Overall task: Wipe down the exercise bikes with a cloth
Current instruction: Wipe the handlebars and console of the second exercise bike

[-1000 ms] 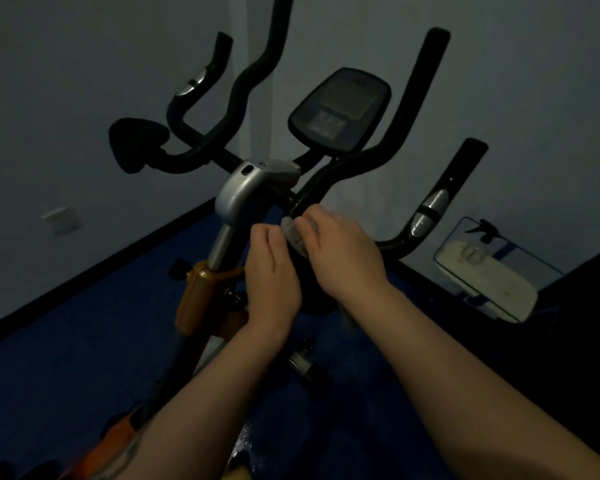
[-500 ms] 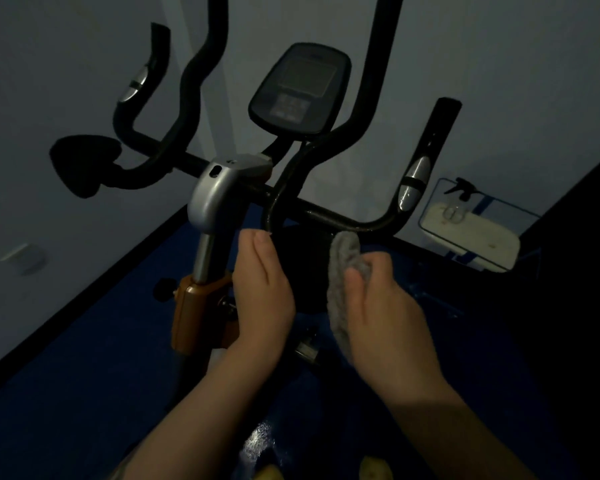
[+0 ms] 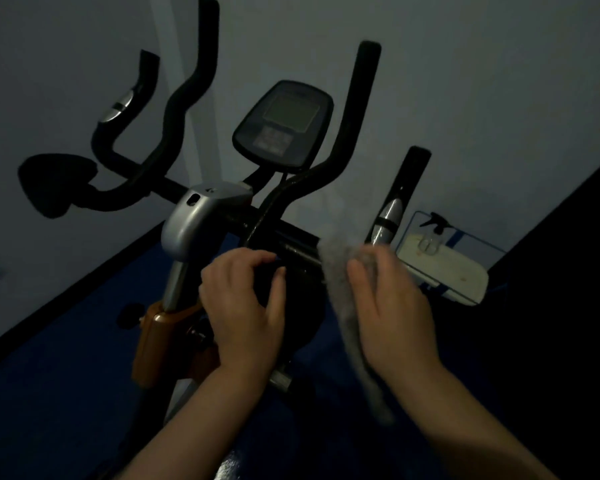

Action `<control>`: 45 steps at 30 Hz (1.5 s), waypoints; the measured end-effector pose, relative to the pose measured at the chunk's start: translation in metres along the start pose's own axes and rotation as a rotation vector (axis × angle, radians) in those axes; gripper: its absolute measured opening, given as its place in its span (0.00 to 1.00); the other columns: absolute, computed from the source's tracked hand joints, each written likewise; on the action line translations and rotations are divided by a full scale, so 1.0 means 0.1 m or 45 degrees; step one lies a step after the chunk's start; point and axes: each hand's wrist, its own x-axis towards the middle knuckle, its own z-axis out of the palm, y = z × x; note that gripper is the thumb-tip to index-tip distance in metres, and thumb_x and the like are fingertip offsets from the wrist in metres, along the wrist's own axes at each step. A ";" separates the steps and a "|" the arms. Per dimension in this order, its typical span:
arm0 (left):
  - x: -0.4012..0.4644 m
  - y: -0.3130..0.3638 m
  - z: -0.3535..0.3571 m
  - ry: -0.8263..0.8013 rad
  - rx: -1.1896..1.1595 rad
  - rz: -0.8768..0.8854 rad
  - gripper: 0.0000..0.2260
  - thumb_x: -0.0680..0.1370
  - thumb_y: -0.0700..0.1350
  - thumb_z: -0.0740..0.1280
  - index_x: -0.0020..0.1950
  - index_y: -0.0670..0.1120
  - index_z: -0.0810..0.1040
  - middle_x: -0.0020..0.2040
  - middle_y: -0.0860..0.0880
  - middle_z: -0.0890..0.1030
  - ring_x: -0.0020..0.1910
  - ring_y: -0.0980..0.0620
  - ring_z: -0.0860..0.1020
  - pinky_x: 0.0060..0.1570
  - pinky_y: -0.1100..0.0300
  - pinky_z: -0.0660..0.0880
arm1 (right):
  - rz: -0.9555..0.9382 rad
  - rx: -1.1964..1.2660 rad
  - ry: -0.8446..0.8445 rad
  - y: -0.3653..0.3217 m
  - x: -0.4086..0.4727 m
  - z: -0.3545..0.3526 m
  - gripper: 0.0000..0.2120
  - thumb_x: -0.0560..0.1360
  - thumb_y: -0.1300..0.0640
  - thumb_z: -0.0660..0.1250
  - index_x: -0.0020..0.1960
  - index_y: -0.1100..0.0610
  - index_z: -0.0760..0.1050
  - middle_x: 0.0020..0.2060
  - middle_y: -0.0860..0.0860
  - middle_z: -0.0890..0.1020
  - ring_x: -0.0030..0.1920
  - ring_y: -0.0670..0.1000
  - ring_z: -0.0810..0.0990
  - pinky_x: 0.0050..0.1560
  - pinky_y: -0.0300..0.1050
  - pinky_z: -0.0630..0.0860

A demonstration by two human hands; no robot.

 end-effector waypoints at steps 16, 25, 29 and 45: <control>0.11 0.10 0.16 0.094 0.363 -0.049 0.06 0.76 0.46 0.62 0.50 0.47 0.76 0.44 0.49 0.78 0.43 0.52 0.73 0.43 0.59 0.62 | -0.665 -0.491 -0.960 0.06 1.09 0.49 0.18 0.80 0.44 0.51 0.60 0.57 0.63 0.48 0.56 0.78 0.42 0.58 0.77 0.37 0.49 0.68; 0.12 0.10 0.17 0.095 0.375 -0.060 0.04 0.76 0.45 0.62 0.49 0.49 0.75 0.43 0.50 0.77 0.42 0.54 0.71 0.42 0.60 0.62 | -0.619 -0.410 -0.946 0.00 1.15 0.64 0.19 0.80 0.42 0.50 0.58 0.57 0.65 0.49 0.57 0.78 0.45 0.57 0.77 0.43 0.53 0.74; 0.13 0.18 0.12 -0.022 0.391 -0.104 0.06 0.75 0.48 0.60 0.48 0.50 0.75 0.44 0.52 0.77 0.43 0.54 0.72 0.43 0.62 0.57 | -0.889 -0.622 -0.691 0.21 0.90 0.43 0.22 0.81 0.47 0.52 0.71 0.56 0.58 0.53 0.56 0.76 0.44 0.57 0.77 0.42 0.50 0.74; 0.59 0.38 0.54 -0.672 0.523 0.135 0.09 0.78 0.52 0.54 0.47 0.54 0.73 0.36 0.55 0.79 0.37 0.54 0.76 0.37 0.59 0.59 | -1.131 -0.580 -0.078 0.82 1.06 -0.06 0.14 0.78 0.55 0.60 0.42 0.60 0.80 0.41 0.57 0.81 0.49 0.57 0.79 0.70 0.55 0.61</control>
